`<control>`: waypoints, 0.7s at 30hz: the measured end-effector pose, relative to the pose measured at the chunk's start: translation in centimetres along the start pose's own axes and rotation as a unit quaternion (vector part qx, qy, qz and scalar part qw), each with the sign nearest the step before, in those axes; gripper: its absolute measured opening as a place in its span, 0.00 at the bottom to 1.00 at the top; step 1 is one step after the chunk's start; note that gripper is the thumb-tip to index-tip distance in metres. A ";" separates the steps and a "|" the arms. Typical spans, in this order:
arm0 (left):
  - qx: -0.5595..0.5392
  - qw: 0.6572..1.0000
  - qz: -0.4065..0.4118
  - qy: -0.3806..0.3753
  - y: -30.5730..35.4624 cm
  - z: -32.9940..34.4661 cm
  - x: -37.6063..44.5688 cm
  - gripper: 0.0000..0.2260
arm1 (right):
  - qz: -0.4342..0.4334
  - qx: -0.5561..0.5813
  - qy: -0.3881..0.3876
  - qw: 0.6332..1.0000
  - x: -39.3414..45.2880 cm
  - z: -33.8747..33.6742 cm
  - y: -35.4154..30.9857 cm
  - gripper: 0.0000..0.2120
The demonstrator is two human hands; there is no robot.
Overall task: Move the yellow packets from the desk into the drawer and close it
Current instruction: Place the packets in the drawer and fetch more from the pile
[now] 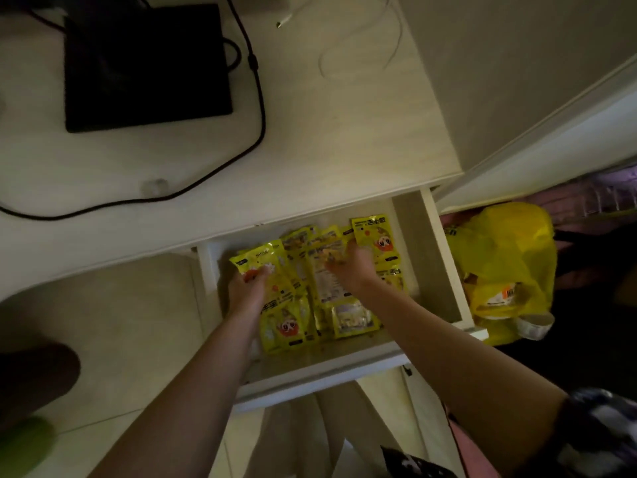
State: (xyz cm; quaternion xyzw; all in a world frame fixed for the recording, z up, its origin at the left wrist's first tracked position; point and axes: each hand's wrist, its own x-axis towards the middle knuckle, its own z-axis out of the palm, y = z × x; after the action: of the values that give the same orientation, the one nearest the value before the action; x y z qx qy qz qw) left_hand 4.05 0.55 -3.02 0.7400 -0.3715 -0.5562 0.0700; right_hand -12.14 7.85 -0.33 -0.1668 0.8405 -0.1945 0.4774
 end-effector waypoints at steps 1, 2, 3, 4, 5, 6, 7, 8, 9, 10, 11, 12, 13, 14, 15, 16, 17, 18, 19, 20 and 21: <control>-0.010 1.000 -0.012 -0.003 -0.2 0.2 0.4 0.19 | 0.000 0.005 -0.001 1.000 0.7 0.6 0.1 0.23; -0.020 1.000 -0.022 -0.005 -0.4 0.3 0.8 0.18 | 0.000 0.012 -0.002 1.000 1.2 1.1 0.2 0.23; -0.031 0.999 -0.029 -0.006 -0.7 0.4 1.4 0.17 | 0.004 0.021 -0.003 1.000 1.8 1.6 0.4 0.23; -0.041 0.999 -0.035 -0.003 -0.9 0.5 1.8 0.16 | 0.012 0.032 -0.004 0.999 2.2 1.9 0.6 0.23; -0.047 0.998 -0.040 -0.001 -1.1 0.5 2.1 0.15 | 0.018 0.039 -0.005 0.999 2.7 2.3 0.9 0.23; -0.048 0.998 -0.042 0.001 -1.3 0.5 2.3 0.14 | 0.021 0.041 -0.007 0.999 2.9 2.4 1.1 0.24; -0.042 0.998 -0.042 0.000 -1.5 0.4 2.4 0.13 | 0.024 0.038 -0.008 0.999 3.0 2.4 1.4 0.26; -0.027 0.999 -0.040 -0.004 -1.5 0.4 2.4 0.11 | 0.027 0.035 -0.007 0.999 3.0 2.3 1.8 0.26; -0.022 0.999 -0.042 -0.001 -1.9 0.2 2.5 0.10 | 0.027 0.027 -0.012 0.999 3.2 2.5 2.1 0.26; -0.024 0.999 -0.044 0.000 -2.2 0.0 2.6 0.10 | 0.025 0.021 -0.012 0.999 3.3 2.7 2.4 0.25; -0.024 0.999 -0.042 -0.004 -2.2 0.1 2.7 0.10 | 0.022 0.020 -0.004 1.000 3.4 2.5 2.7 0.23; -0.019 0.999 -0.040 -0.006 -2.3 0.2 2.8 0.09 | 0.022 0.019 0.001 1.000 3.5 2.4 3.0 0.21; -0.014 0.999 -0.038 -0.005 -2.3 0.2 2.8 0.08 | 0.024 0.018 0.005 1.000 3.6 2.4 3.2 0.19; -0.007 0.999 -0.039 -0.006 -2.2 0.2 2.7 0.06 | 0.025 0.013 0.004 1.000 3.5 2.2 3.2 0.18; -0.001 0.999 -0.040 -0.011 -2.0 0.1 2.5 0.05 | 0.025 0.006 0.000 1.000 3.4 1.9 3.2 0.17; 0.005 0.999 -0.037 -0.017 -1.9 0.0 2.3 0.04 | 0.024 0.001 -0.006 1.000 3.2 1.6 3.2 0.16; 0.011 0.999 -0.030 -0.025 -1.8 -0.1 2.0 0.04 | 0.022 -0.004 -0.011 1.000 3.0 1.2 3.2 0.15; 0.020 0.999 -0.023 -0.031 -1.6 -0.2 1.5 0.03 | 0.019 -0.012 -0.015 1.000 2.7 0.8 3.1 0.16; 0.033 0.999 -0.015 -0.034 -1.4 -0.4 1.0 0.04 | 0.014 -0.024 -0.019 0.999 2.4 0.3 3.0 0.17; 0.053 0.998 -0.008 -0.034 -1.3 -0.7 0.6 0.05 | 0.009 -0.038 -0.023 0.999 2.1 -0.2 2.9 0.16; 0.070 0.997 -0.004 -0.035 -1.3 -0.9 0.4 0.06 | 0.007 -0.052 -0.026 0.998 1.6 -0.8 2.8 0.16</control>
State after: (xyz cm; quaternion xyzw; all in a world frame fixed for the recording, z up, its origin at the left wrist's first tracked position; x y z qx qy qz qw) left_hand 5.48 0.94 -3.60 0.7248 -0.4089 -0.5545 0.0033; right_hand -13.85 9.64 -2.51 -0.1909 0.8381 -0.1426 0.4907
